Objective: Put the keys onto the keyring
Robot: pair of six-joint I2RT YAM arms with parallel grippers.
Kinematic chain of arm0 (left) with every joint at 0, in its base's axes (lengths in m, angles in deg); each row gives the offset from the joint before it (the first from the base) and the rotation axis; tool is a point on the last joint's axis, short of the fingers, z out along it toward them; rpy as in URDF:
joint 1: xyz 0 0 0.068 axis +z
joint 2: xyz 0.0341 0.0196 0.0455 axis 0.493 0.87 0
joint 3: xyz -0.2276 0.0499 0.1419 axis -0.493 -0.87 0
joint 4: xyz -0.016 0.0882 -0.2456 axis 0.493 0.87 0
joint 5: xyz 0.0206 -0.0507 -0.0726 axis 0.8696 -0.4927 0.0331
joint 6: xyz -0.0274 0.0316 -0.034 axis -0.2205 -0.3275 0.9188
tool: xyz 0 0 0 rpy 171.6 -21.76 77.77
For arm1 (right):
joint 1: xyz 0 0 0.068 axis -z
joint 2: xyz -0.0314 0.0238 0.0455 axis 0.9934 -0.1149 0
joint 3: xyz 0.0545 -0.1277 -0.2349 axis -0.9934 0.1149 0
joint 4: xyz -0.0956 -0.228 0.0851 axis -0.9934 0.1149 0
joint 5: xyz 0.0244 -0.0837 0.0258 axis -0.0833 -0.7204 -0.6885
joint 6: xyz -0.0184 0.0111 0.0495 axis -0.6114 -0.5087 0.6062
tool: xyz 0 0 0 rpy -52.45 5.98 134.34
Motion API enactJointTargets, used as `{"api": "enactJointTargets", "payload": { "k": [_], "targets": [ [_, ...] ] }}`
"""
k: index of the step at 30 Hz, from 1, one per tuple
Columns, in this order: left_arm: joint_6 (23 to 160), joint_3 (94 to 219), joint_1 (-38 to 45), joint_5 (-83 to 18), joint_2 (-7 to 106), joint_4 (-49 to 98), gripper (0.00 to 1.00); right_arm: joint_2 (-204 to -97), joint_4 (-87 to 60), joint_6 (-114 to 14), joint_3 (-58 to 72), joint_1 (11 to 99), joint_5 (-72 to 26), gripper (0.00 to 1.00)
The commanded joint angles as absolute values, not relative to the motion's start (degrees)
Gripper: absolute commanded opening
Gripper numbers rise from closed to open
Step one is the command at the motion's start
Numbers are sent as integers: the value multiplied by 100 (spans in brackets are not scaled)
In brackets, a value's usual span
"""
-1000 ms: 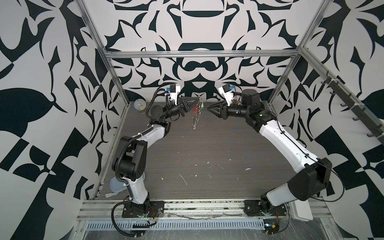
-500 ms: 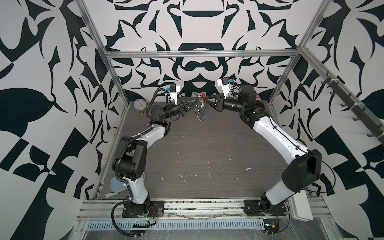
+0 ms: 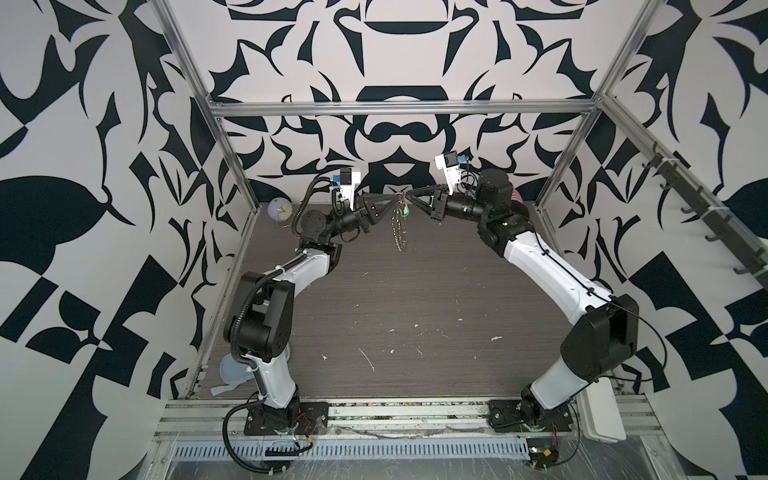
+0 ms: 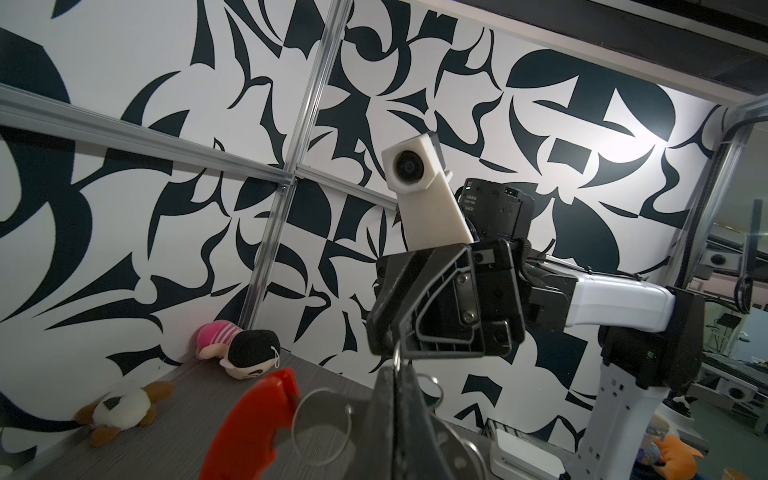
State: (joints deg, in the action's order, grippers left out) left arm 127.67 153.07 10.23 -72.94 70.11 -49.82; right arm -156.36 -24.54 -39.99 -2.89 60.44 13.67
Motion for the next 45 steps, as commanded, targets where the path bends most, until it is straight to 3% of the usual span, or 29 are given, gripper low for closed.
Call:
{"api": "enactJointTargets", "payload": {
  "k": [1, 28, 34, 45],
  "targets": [
    [12849, 15406, 1011, -7269, 6970, -5376, 0, -15395, -2825, -3866, -374, 6016, 1536, 15],
    [12912, 15501, 1011, -7275, 6977, -5379, 0, -15639, -2875, -3801, -428, 5809, 1758, 7],
    [12919, 15513, 1011, -7271, 6962, -5372, 0, -15667, -2883, -3797, -428, 5801, 1754, 0],
    [12911, 15490, 1009, -7268, 6942, -5379, 0, -15642, -2911, -3801, -436, 5800, 1735, 0]
  ]
}}
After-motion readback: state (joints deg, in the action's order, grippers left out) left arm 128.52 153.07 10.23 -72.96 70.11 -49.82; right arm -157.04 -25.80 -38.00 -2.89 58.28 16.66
